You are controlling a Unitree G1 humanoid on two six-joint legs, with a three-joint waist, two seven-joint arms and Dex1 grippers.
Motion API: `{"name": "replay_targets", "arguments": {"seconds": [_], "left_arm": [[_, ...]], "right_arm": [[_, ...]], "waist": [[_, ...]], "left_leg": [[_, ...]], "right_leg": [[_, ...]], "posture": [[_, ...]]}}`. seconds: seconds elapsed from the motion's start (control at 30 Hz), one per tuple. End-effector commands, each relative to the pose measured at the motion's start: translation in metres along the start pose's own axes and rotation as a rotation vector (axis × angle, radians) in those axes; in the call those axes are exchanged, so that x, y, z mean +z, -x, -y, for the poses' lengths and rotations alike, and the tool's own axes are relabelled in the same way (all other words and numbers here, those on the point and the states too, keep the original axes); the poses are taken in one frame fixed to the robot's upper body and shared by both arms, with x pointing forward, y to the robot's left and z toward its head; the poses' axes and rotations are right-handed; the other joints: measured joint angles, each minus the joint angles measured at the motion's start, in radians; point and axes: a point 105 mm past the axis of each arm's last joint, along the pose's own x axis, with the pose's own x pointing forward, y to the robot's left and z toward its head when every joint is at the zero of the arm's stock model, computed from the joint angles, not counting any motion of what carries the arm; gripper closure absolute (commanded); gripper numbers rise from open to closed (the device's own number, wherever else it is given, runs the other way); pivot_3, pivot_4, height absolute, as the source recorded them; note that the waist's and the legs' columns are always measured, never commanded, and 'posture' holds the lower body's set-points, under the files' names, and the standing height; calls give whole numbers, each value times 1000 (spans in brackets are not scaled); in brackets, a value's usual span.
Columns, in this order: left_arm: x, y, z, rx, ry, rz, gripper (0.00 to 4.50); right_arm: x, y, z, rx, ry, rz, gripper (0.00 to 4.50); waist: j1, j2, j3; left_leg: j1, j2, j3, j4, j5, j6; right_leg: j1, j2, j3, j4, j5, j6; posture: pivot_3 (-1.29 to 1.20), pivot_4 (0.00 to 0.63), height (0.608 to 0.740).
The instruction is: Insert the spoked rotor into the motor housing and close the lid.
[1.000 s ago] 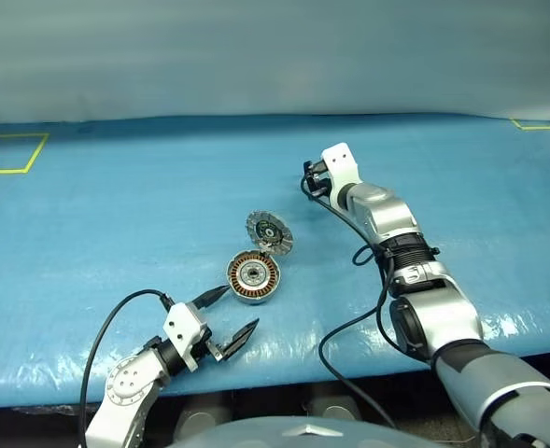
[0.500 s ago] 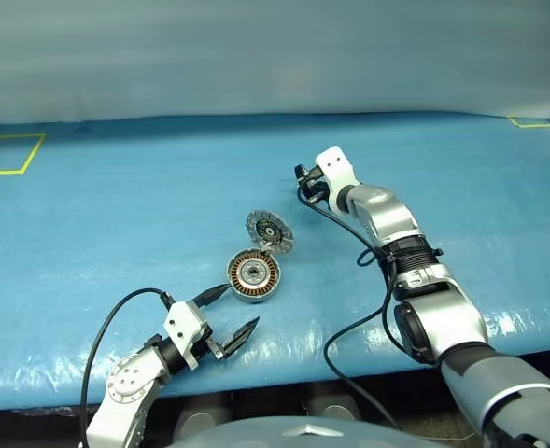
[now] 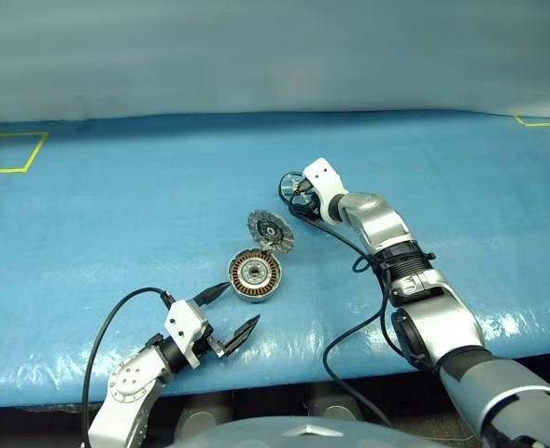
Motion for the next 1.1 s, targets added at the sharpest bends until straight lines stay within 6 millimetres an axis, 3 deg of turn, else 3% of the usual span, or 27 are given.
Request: {"name": "replay_targets", "arguments": {"seconds": [0.03,0.37,0.53,0.7,1.1], "left_arm": [[2,-2,2,-9,-1,15,0],[1,-2,3,-15,3,15,0],[1,-2,4,-20,3,17,0],[2,-3,4,-18,1,20,0],[2,-2,3,-11,1,20,0]], "right_arm": [[24,9,6,-20,33,76,1064],[49,24,5,25,-33,115,1064],[43,18,17,-98,-175,113,1064],[36,7,15,-168,-335,114,1064],[31,3,11,-198,-333,96,1064]], "waist": [[1,0,0],[4,0,0],[5,0,1],[7,0,1],[6,1,1]], "left_leg": [[0,0,0,0,0,0],[0,0,0,-1,0,0],[-1,1,0,-1,0,0],[-1,1,0,-1,0,0],[-1,1,1,-1,0,0]], "right_leg": [[0,0,0,0,0,0],[-1,0,0,0,0,0],[-1,0,0,0,0,0],[-1,0,0,0,0,0],[-1,1,0,0,0,0]], "posture": [[0,150,740],[0,150,740],[0,150,740],[0,150,740],[0,150,740]]}}
